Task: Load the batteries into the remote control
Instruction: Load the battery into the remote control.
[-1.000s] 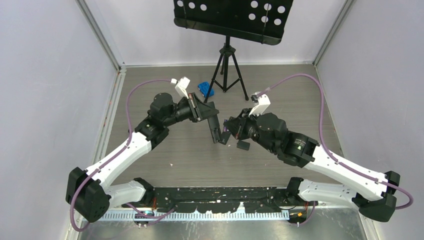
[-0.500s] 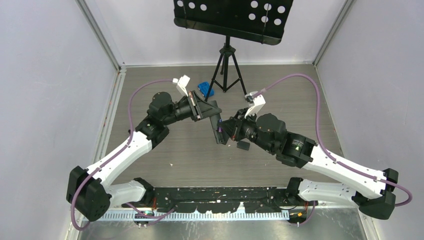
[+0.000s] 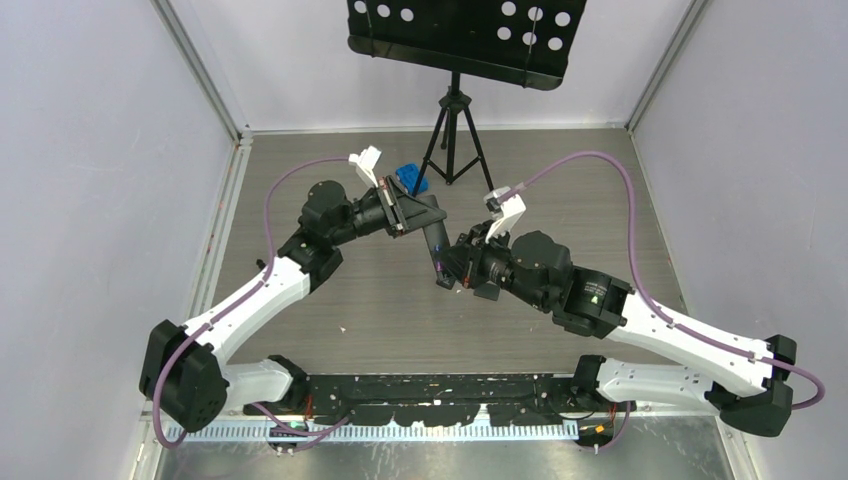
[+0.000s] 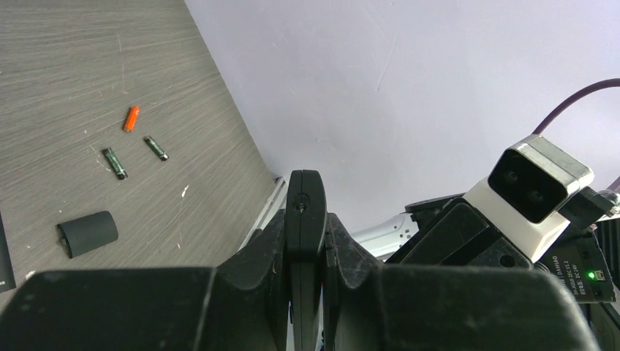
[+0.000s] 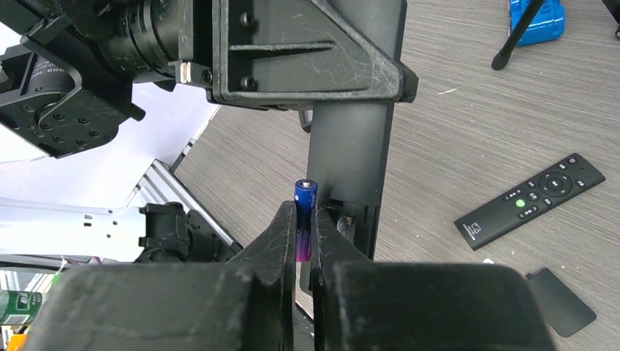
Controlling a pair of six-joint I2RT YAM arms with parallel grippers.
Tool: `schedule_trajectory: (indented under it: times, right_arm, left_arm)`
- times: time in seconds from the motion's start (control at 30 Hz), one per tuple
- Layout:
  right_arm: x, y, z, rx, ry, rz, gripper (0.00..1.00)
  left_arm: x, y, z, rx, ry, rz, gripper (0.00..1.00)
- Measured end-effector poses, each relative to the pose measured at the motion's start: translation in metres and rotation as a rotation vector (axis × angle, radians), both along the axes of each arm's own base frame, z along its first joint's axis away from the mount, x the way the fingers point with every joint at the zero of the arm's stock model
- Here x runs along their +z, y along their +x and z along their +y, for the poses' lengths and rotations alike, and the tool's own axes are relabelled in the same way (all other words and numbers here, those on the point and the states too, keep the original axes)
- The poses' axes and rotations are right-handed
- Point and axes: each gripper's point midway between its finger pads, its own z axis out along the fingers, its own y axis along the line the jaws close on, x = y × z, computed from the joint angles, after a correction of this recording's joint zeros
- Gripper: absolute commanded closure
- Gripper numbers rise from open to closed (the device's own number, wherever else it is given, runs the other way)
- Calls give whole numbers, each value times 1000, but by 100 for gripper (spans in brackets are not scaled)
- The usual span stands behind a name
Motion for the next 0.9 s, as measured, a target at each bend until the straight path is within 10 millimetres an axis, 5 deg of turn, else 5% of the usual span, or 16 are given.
schedule_trajectory:
  times: [0.3,0.9]
  right_arm:
    - [4,3,-12,-44,-9,-26,95]
    - [-1,-4,-2,38,-39,-38,83]
  left_arm:
    - [7,-3,0,-21,-22,-13,100]
    - [9,0,-2,-32,-54,18,100]
